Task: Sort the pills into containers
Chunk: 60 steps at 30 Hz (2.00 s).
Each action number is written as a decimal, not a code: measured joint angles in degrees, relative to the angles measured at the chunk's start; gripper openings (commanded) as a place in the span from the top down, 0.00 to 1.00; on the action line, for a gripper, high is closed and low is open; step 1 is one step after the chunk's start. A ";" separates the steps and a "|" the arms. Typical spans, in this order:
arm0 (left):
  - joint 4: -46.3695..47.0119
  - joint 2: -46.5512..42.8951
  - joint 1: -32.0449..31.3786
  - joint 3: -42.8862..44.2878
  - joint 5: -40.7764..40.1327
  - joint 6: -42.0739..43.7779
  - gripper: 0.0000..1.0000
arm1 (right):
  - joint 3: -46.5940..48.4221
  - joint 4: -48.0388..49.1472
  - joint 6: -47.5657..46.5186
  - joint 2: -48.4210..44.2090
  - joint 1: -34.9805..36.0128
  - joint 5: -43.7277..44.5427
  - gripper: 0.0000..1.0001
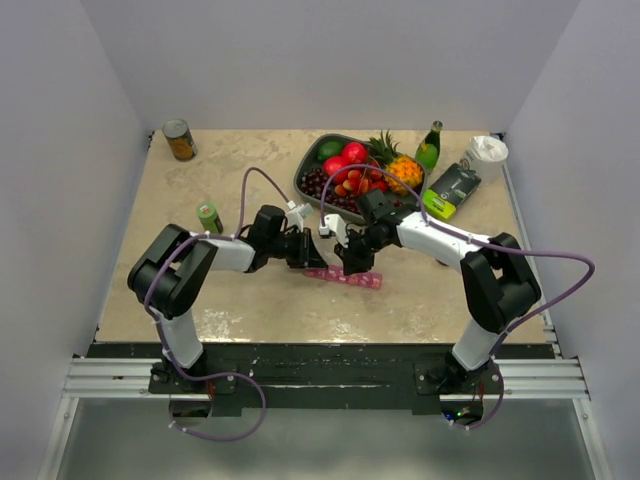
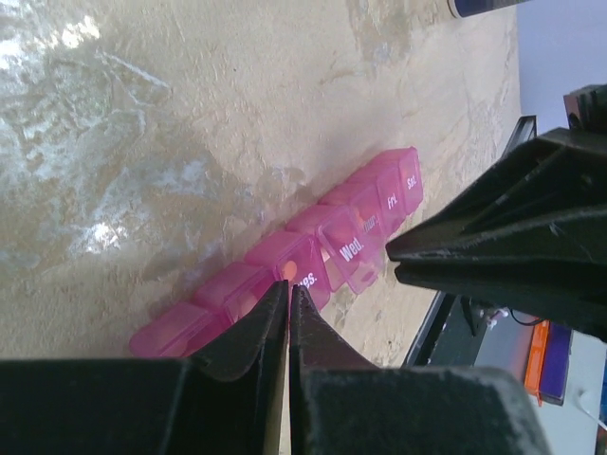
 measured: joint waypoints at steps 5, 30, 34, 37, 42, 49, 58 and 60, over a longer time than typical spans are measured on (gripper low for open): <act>-0.74 0.81 -0.02 1.46 -0.83 0.13 0.91 | 0.94 0.00 0.26 0.00 0.35 -0.42 0.84; -1.62 1.40 0.00 2.69 -1.29 0.50 0.84 | 4.15 -1.44 1.07 5.84 3.58 1.55 0.77; -1.79 0.39 -0.02 2.67 -1.49 0.39 0.63 | 6.19 -5.40 -0.09 2.95 3.10 1.53 0.64; -2.58 -2.43 0.02 2.60 -1.99 -0.02 0.50 | 8.07 -6.82 -0.55 -1.51 1.64 1.62 0.48; -5.68 -13.99 0.02 2.69 -5.42 2.10 0.36 | 9.77 -6.91 0.15 -10.43 -2.73 3.34 0.01; -12.02 -39.19 0.79 3.67 -16.90 11.91 0.01 | 10.75 -3.96 6.64 -28.57 -10.23 8.87 0.01; -22.53 -57.90 1.53 6.91 -26.01 21.05 0.01 | 16.35 -0.07 28.02 -35.28 -14.82 20.87 0.01; -24.81 -58.84 1.53 7.39 -26.67 22.01 0.01 | 16.46 -0.04 30.73 -35.82 -16.31 22.38 0.01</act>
